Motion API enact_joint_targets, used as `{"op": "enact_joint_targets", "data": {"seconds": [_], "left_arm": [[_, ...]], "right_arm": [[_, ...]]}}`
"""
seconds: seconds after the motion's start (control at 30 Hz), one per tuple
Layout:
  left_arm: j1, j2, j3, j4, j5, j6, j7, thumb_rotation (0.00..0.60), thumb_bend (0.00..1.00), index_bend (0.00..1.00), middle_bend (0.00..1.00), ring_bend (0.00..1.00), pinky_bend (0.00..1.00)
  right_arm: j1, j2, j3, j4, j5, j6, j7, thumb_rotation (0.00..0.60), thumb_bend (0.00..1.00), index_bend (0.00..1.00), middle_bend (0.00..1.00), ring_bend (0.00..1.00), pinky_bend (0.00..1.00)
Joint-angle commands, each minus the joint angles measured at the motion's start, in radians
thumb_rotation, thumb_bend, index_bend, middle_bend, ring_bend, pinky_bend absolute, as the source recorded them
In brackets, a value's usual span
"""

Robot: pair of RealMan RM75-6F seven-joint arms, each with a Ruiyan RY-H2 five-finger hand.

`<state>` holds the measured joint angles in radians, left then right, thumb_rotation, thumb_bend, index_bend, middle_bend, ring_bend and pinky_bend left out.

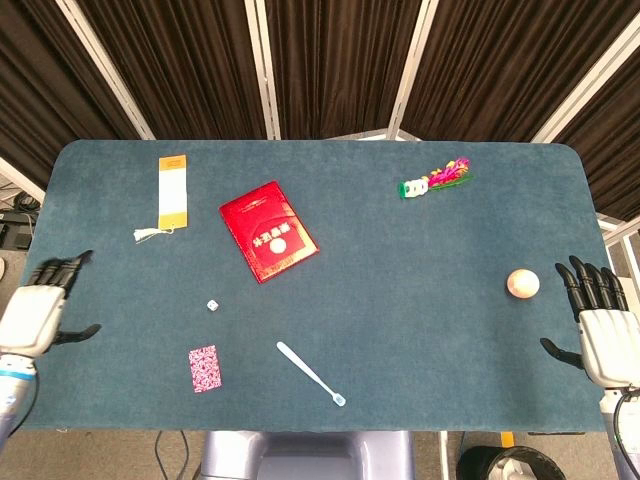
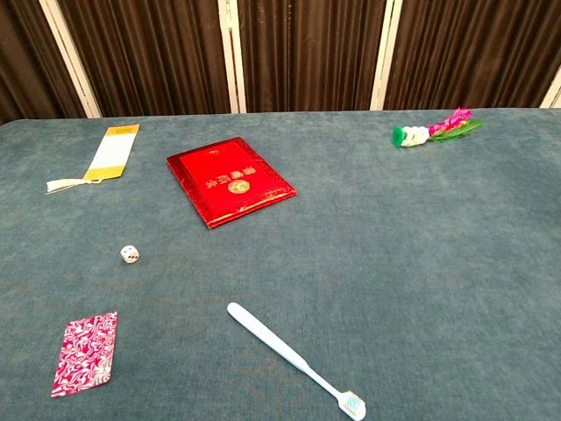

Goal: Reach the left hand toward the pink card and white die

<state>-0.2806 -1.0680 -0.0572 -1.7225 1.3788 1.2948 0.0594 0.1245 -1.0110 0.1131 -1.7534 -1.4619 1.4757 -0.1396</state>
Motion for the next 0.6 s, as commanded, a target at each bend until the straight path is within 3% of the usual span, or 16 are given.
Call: {"op": "enact_joint_targets", "data": {"seconds": [0.03, 0.1, 0.17, 0.33, 0.6], "left_arm": [[-0.047, -0.069, -0.022, -0.030, -0.052, -0.057, 0.106, 0.600, 0.33, 0.00, 0.95, 0.94, 1.00], [-0.086, -0.097, -0.024, -0.062, -0.115, -0.142, 0.151, 0.600, 0.61, 0.00, 0.98, 0.97, 1.00], [-0.111, -0.103, -0.023, -0.079, -0.157, -0.204, 0.162, 0.600, 0.70, 0.00, 0.98, 0.98, 1.00], [-0.174, -0.157, -0.014, -0.069, -0.259, -0.334, 0.200, 0.600, 0.72, 0.00, 0.98, 0.98, 1.00], [-0.195, -0.236, 0.020, 0.002, -0.304, -0.389, 0.205, 0.600, 0.75, 0.00, 0.98, 0.98, 1.00]], "right_arm": [[0.000, 0.000, 0.001, 0.001, 0.005, -0.002, 0.001, 0.600, 0.00, 0.00, 0.00, 0.00, 0.00], [0.001, 0.000, 0.003, 0.001, 0.010, -0.005, 0.000, 0.600, 0.00, 0.00, 0.00, 0.00, 0.00], [0.002, -0.001, 0.004, 0.002, 0.013, -0.007, -0.001, 0.600, 0.00, 0.00, 0.00, 0.00, 0.00], [0.012, -0.008, 0.008, 0.008, 0.025, -0.025, -0.012, 0.600, 0.00, 0.00, 0.00, 0.00, 0.00], [0.029, -0.021, 0.014, 0.018, 0.053, -0.055, -0.033, 0.600, 0.00, 0.00, 0.00, 0.00, 0.00]]}}
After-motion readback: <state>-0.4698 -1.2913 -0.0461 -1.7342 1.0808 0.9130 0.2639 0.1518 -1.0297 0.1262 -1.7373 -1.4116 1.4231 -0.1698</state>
